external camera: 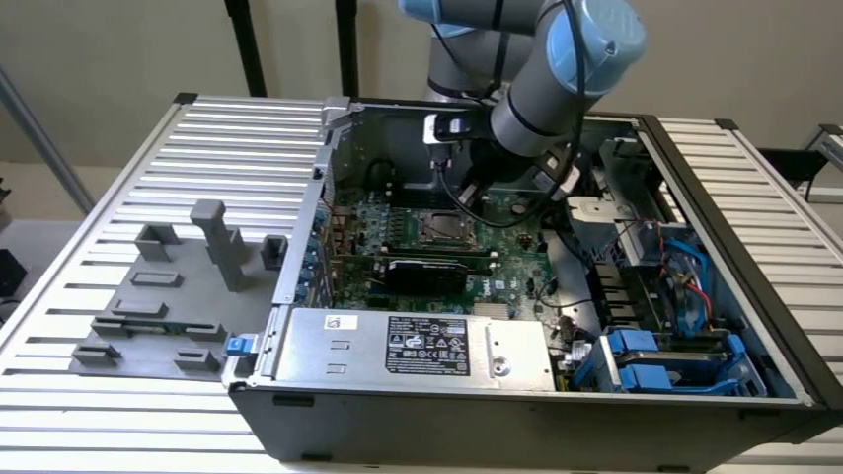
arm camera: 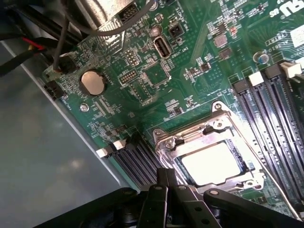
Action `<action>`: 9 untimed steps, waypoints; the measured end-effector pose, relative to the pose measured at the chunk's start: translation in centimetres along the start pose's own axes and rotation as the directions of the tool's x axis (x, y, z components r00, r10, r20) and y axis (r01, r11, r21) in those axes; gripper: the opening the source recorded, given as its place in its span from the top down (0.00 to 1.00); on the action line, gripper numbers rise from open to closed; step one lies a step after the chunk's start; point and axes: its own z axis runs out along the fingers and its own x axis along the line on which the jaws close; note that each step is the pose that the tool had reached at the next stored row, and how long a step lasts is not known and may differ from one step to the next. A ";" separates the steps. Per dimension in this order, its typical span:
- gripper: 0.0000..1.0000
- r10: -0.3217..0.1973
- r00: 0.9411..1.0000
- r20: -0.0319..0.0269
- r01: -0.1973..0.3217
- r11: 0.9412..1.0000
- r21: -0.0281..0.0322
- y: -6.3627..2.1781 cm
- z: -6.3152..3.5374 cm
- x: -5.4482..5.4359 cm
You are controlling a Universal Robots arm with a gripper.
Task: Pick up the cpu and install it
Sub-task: 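Install the first cpu locking lever, then install the second cpu locking lever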
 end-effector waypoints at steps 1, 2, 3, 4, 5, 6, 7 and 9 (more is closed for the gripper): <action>0.89 0.000 1.000 0.000 0.000 1.000 0.000 0.01 -0.04 -0.2; 0.89 0.000 1.000 0.000 0.000 1.000 0.000 0.02 -0.07 -0.4; 0.89 0.000 1.000 0.000 0.000 1.000 0.000 0.01 -0.10 -0.6; 0.89 0.000 1.000 0.000 0.000 1.000 0.000 -0.01 -0.13 -0.8; 0.89 0.000 1.000 0.000 0.000 1.000 0.000 -0.03 -0.16 -1.0; 0.89 0.000 1.000 0.000 0.000 1.000 0.000 -0.06 -0.17 -1.2; 0.89 0.000 1.000 0.000 0.000 1.000 0.000 -0.06 -0.22 -1.4; 0.89 0.000 1.000 0.000 0.000 1.000 0.000 -0.05 -0.33 -1.8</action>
